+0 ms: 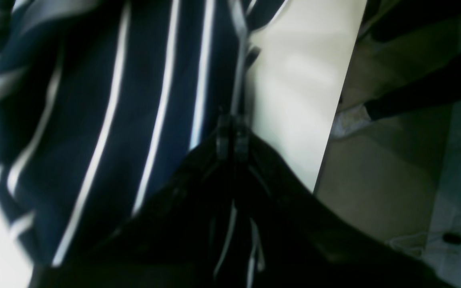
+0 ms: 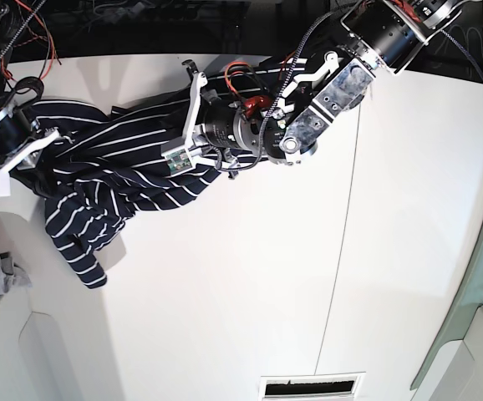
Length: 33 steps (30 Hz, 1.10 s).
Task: Layout the t-shirt on the table in an organized manner, then fold the t-shirt properly
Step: 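Regrasp the bunched shirt with the left gripper near the right gripper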
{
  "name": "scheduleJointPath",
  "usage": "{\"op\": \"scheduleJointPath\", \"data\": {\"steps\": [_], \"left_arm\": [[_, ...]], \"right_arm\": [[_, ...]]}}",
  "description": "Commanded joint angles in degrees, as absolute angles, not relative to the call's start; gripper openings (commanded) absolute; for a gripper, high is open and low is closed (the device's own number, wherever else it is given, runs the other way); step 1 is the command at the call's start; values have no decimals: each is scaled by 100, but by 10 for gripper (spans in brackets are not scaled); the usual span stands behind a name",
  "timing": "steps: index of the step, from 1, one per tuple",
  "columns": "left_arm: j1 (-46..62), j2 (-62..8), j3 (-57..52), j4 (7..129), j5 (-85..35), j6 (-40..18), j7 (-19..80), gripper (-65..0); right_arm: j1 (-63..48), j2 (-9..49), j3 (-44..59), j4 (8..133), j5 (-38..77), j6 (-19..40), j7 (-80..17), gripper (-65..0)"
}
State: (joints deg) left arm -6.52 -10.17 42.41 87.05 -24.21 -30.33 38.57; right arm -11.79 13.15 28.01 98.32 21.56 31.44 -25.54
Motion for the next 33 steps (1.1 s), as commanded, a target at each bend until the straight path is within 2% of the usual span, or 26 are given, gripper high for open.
{"op": "scheduleJointPath", "data": {"steps": [1,5,6,8,9,10,11,14,21,25,28,30,32,33], "left_arm": [[-757,-998,4226,8805,-2521,-3070,3708,-650],[-760,-1050,4215,8805,-2504,-3065,3706,-650],[-760,-1050,4204,8805,-2504,-3065,3704,-650],[-762,-1048,4169,8805,-2495,-3063,3645,-650],[-762,-1048,4139,8805,-2462,-3063,3594,-622],[-764,-1048,4101,8805,-2397,-3063,3535,-588],[-764,-1048,4038,8805,-2290,-3063,3446,-554],[-786,-1048,3736,8805,-2137,-3057,3229,-498],[-1092,-1044,2779,8805,-2827,-2886,3144,-498],[-1194,-969,2602,8700,-2661,-2327,2842,-498],[-1240,-683,2602,8208,-2589,-2298,2821,-494],[-1291,-440,2609,7752,-2589,-2416,2722,-422],[-1380,-231,2657,7290,-2593,-2770,2565,-343],[-1435,-139,2685,7085,-2598,-2912,2510,-328]], "right_arm": [[-1236,1378,2971,9859,2252,3100,-2399,-650],[-1385,1380,3260,9459,2252,2965,-2401,-650],[-1380,1380,3260,9330,2255,2941,-2399,-614],[-1367,1361,3249,9078,2335,2856,-2364,-407],[-1367,1361,3249,8954,2377,2838,-2261,-319],[-1367,1363,3251,8847,2438,2838,-2134,-256],[-1369,1363,3251,8781,2495,2838,-2047,-228],[-1308,1361,3262,8799,2786,2840,-2036,-228],[-893,1358,3363,9258,3000,2897,-2082,-228],[-519,1310,3361,9227,2834,2884,-2084,-228],[-242,1317,3356,8962,2585,2718,-2084,-228],[-54,1317,3356,8591,2547,2722,-2082,-228],[117,1317,3345,8132,2550,2731,-2082,-228],[183,1317,3345,7896,2550,2746,-2082,-228]]}}
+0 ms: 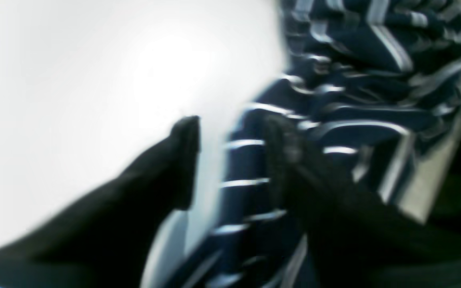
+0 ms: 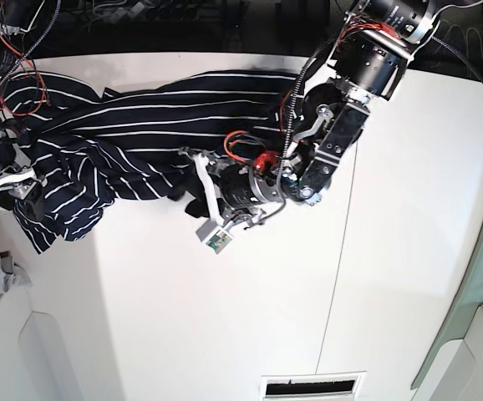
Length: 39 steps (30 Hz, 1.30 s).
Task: Layout the t-shirt on the table in an organized manner, then fold the t-shirt properly
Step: 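Regrasp the bunched shirt with the left gripper near the right gripper, then pull the grasped fabric away from the right gripper with the left gripper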
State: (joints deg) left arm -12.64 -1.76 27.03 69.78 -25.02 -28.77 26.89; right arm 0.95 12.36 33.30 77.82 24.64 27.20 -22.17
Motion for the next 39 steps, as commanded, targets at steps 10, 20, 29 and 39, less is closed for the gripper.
{"op": "scheduleJointPath", "data": {"steps": [10,20,29,39], "left_arm": [[-1649,220,2860,6173,-2281,-3068,2165,-328],[-1649,220,2919,5861,-1841,-3068,1949,-455],[-1852,220,3030,5898,-1562,-3068,1824,-387],[-1997,222,3057,5822,-1542,-3070,1872,-365]], "right_arm": [[209,1315,3326,6917,2705,3068,-2080,-228],[207,1313,3323,6917,2764,3068,-2080,-228],[204,1315,3323,6914,2742,3068,-2082,-228],[204,1315,3323,6914,2744,3068,-2082,-228]]}}
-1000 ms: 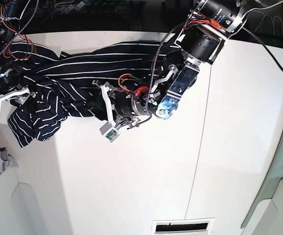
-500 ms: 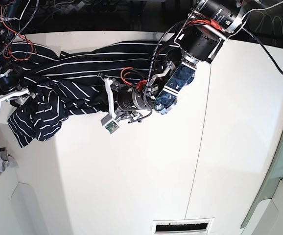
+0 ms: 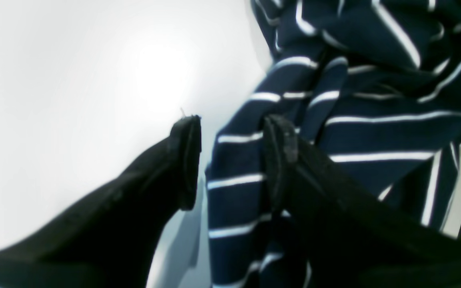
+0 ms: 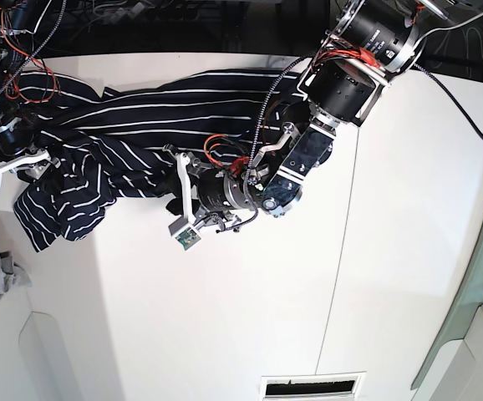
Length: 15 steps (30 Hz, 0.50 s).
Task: Layout the t-shirt on the table in an organized manner, then fold the t-shirt properly
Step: 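Pull the grasped fabric away from the right gripper with the left gripper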
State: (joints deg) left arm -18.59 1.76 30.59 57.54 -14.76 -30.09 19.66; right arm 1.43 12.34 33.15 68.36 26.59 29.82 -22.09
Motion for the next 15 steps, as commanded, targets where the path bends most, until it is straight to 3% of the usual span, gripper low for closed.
{"op": "scheduleJointPath", "data": {"steps": [1,8,9,10,12,15], "left_arm": [[-1997,222,3083,5776,-1452,-3052,1815,-365],[-1997,220,3590,5623,-869,-2694,1678,-367],[-1999,220,3677,5623,-871,-2526,1649,-394],[-1999,220,3739,5623,-873,-2368,1645,-461],[-2001,222,3765,5629,-873,-2112,1632,-635],[-2018,185,3677,5771,-869,-2073,1660,-650]], "right_arm": [[204,1315,3323,6914,2744,3068,-2082,-228],[204,1315,3323,6914,2744,3070,-2084,-228],[207,1313,3323,6914,2744,3068,-2084,-228],[207,1315,3323,6914,2742,3068,-2084,-228],[204,1315,3323,6914,2740,3068,-2084,-228],[204,1317,3323,6914,2665,3068,-2082,-253]]}}
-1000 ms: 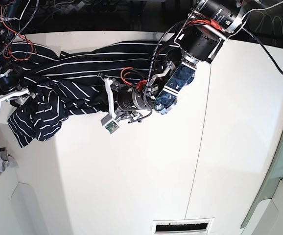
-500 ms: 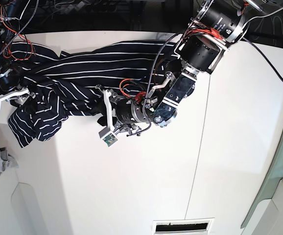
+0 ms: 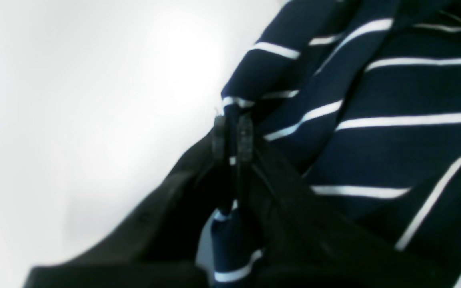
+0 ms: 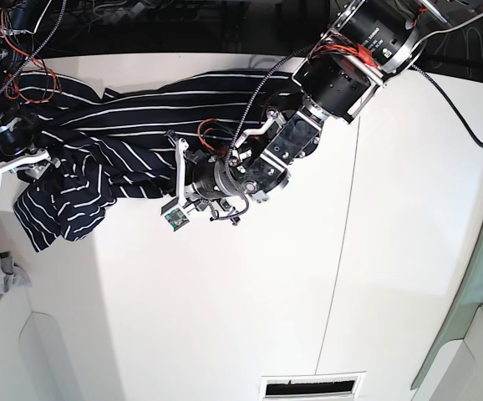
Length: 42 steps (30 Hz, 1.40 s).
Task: Layout the t-shirt on the table in an organized manner, then fold the t-shirt properly
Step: 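Pull the grasped fabric away from the right gripper with the left gripper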
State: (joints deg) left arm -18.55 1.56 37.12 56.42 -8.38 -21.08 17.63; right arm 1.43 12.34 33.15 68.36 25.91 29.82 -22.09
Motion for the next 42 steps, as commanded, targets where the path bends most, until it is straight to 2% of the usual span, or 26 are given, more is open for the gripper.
{"op": "scheduleJointPath", "data": {"steps": [1,3,5,6,10,15,20,27,30,32,37,42], "left_arm": [[-2018,167,3592,5883,-860,-2082,1678,-650],[-2018,93,3354,6222,-823,-2078,1756,-650],[-2018,-32,3098,6696,-827,-2078,1922,-650],[-2018,-110,2965,6976,-829,-2078,2049,-650],[-2073,-578,2580,8068,-1105,-2073,2598,-650],[-2189,-1188,2504,8731,-1354,-2075,2897,-650],[-2171,-1619,2506,9052,-1553,-2075,2912,-650],[-2132,-1699,2506,9024,-1721,-2082,3380,-650],[-2073,-1702,2506,9015,-1726,-2331,3557,-503],[-2014,-1699,2506,9015,-1883,-2338,3688,-456],[-1833,-1717,2504,9045,-2123,-1994,3616,-451],[-1490,-1717,2366,9421,-2121,-1992,3463,-451]], "right_arm": [[204,1317,3323,6914,2630,3065,-2082,-299],[204,1315,3323,6914,2567,3068,-2082,-453],[204,1317,3323,6914,2569,3068,-2082,-648],[204,1317,3323,6914,2571,3068,-2082,-650],[204,1372,3326,6930,2576,3177,-2082,-650],[202,1597,3391,6949,2578,3177,-2082,-650],[200,1750,3505,6949,2596,3175,-2187,-650],[73,1693,3503,6947,2838,3166,-2362,-650],[80,1704,3503,6947,3024,3155,-2353,-454],[78,1702,3503,6947,3249,3157,-2303,-376],[187,1702,3514,6949,3516,3157,-2222,-357],[443,1702,3518,6949,3509,3177,-2080,-357]]}}
